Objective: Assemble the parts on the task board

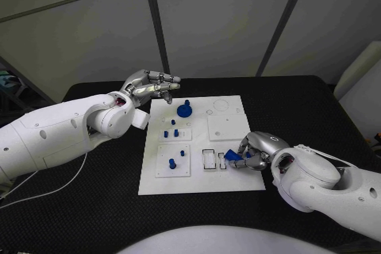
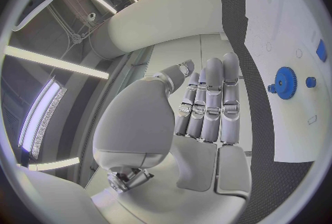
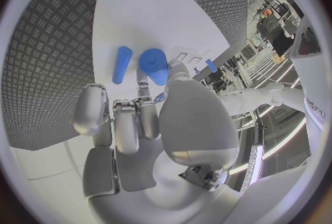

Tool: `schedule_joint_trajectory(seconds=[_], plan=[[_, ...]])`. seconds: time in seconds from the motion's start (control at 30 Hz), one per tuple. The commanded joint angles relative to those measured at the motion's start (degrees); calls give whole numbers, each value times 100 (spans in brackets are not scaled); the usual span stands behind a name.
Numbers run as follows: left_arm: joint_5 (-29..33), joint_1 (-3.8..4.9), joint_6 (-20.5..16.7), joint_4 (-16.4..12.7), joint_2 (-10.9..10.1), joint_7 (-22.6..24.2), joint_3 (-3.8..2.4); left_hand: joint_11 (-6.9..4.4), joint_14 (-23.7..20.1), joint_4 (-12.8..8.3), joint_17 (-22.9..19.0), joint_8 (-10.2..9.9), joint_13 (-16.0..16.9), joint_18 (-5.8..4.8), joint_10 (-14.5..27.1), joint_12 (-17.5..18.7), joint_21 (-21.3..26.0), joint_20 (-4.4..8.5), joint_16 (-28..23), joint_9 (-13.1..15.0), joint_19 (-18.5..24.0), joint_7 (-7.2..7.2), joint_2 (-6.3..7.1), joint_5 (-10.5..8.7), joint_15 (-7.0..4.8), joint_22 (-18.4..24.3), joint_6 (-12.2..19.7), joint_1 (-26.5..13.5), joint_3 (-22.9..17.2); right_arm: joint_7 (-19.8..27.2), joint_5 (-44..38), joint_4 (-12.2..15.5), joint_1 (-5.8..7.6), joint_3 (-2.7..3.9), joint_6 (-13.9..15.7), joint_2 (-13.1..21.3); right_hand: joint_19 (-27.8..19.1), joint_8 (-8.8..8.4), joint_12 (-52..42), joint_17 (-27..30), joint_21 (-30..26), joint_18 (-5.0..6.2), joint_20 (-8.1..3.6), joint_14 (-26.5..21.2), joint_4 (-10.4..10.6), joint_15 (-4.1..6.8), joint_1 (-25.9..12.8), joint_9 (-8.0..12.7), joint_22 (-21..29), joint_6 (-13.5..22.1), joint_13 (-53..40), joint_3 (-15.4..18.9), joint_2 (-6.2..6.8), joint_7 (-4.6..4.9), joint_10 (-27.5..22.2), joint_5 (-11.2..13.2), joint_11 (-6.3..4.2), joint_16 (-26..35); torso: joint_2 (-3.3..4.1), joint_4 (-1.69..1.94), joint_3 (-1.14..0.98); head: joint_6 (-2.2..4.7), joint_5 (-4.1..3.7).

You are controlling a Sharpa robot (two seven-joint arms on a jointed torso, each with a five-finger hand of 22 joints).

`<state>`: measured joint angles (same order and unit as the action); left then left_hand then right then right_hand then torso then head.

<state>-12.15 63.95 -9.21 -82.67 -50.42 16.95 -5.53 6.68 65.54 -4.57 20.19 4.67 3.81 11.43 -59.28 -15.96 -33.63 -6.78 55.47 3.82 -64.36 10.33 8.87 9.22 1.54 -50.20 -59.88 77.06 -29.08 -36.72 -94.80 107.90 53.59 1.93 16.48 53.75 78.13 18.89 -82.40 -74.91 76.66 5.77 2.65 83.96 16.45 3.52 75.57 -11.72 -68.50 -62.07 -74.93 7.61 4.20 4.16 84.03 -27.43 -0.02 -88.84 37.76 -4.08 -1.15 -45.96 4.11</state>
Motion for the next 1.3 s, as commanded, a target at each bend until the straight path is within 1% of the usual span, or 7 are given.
schedule_joint_trajectory(seconds=[0.03, 0.17, 0.33, 0.5, 0.57, 0.9, 1.3], plan=[[12, 6, 73, -9, 0, 28, -4, -7, -32, 6, -6, -12, 0, -100, 25, -32, 33, -4, -25, 2, 23, 6, -18, 27, -1, 7, 21, -15, 4, 41, 10, 144, 8, 4, 587, 23, 44, 28, -33, -1352, 54, -124, -11, 570, 18, 47, 17, -50, -36, -85, -636, -7, -116, -47, 88, -32, -52, -43, -5, 3, 5, 20, -12], [12, 5, 74, -11, 7, 30, -4, -7, -32, 12, -9, -11, -1, -100, 30, -38, 36, -6, -23, 2, 25, 5, -23, 28, 0, 8, 20, -24, 6, 113, 81, 294, 11, 7, 893, 26, 81, 53, -62, -1395, 93, -135, -35, 580, 21, 75, -18, -74, -95, -151, -682, 4, -212, -85, 131, -44, -85, -63, 0, 14, 12, 41, -18], [12, 4, 79, -9, 18, 31, -3, -7, -32, 12, -9, -11, -1, -100, 30, -38, 36, -6, -23, 2, 25, 5, -23, 28, 0, 8, 20, -24, 6, 199, 206, 316, 13, 9, 945, -98, 91, 68, -71, -1410, 104, -138, -51, 583, 18, 92, -37, -92, -110, -190, -702, 12, -267, -110, 150, -65, -105, -70, 6, 2, -3, 47, -8], [12, 4, 84, -8, 33, 31, -3, -7, -32, 12, -9, -11, -1, -100, 30, -38, 36, -6, -23, 2, 25, 5, -23, 28, 0, 8, 20, -24, 6, 249, 351, 221, 15, 10, 747, -285, 93, 87, -84, -1414, 107, -139, -65, 584, 23, 107, -66, -113, -115, -228, -724, 35, -292, -128, 169, -79, -123, -72, 3, 9, 18, 53, -18], [12, 4, 87, -5, 40, 30, -3, -7, -32, 12, -9, -11, -1, -100, 30, -38, 36, -6, -23, 2, 25, 5, -23, 28, 0, 8, 20, -24, 6, 248, 384, 182, 15, 10, 656, -348, 93, 97, -80, -1414, 107, -139, -76, 584, 27, 116, -182, -133, -116, -252, -728, 96, -315, -137, 176, 41, -131, -72, 6, 11, 7, 54, -10], [12, 4, 97, 7, 53, 25, -2, -7, -33, 22, -12, -9, 0, -100, 34, -45, 40, -8, -22, 2, 27, 5, -27, 28, 1, 11, 19, -40, 10, 140, 457, -50, 15, 12, 268, -597, 90, 191, -41, -1421, 108, -140, -117, 585, 37, 160, -505, -253, -126, -371, -722, 300, -406, -200, 187, 263, -183, -75, 9, -1, 4, 44, 18], [12, 4, 105, 20, 68, 21, -2, -7, -33, 22, -12, -9, 0, -100, 34, -45, 40, -8, -22, 2, 27, 5, -27, 28, 1, 11, 19, -40, 10, 13, 456, -163, 16, 14, -124, -722, 86, 409, -45, -1427, 104, -140, -173, 586, 34, 221, -835, -471, -137, -474, -776, 555, -479, -288, 223, 825, -257, -77, 6, -6, -1, 15, 40]])
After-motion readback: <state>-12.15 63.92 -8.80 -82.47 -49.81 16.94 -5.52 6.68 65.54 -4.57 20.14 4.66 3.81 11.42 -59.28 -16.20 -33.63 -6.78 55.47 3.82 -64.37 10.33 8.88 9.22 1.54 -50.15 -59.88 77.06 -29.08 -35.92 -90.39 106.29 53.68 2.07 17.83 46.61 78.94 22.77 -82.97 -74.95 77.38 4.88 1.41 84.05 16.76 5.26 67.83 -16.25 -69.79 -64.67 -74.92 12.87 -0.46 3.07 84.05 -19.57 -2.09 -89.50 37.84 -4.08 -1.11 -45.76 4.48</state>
